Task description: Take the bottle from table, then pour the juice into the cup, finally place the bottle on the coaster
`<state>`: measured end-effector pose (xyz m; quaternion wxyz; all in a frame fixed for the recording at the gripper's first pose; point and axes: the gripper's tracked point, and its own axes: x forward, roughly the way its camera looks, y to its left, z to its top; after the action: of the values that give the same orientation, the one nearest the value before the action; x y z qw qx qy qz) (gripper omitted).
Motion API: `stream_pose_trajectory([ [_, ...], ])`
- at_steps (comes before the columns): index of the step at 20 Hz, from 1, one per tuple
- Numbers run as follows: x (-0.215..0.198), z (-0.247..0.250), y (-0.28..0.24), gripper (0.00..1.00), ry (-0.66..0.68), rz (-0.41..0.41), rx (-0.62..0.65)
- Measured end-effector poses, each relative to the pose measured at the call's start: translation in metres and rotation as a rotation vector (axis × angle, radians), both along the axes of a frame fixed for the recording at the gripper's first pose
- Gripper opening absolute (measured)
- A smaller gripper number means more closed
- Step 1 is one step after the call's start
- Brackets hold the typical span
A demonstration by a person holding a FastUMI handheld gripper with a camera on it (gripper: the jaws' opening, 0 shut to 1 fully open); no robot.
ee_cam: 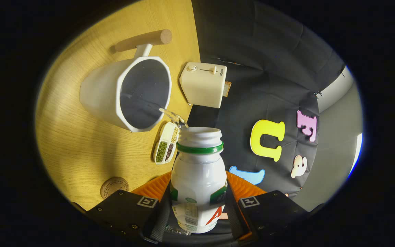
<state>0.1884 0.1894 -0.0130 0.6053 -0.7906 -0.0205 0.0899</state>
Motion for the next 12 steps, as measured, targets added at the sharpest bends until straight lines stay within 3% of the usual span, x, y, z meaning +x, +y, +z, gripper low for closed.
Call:
stream_pose_trajectory([
  [12,-0.0007,0.0052,0.0012,0.72,-0.019,0.009,-0.041],
])
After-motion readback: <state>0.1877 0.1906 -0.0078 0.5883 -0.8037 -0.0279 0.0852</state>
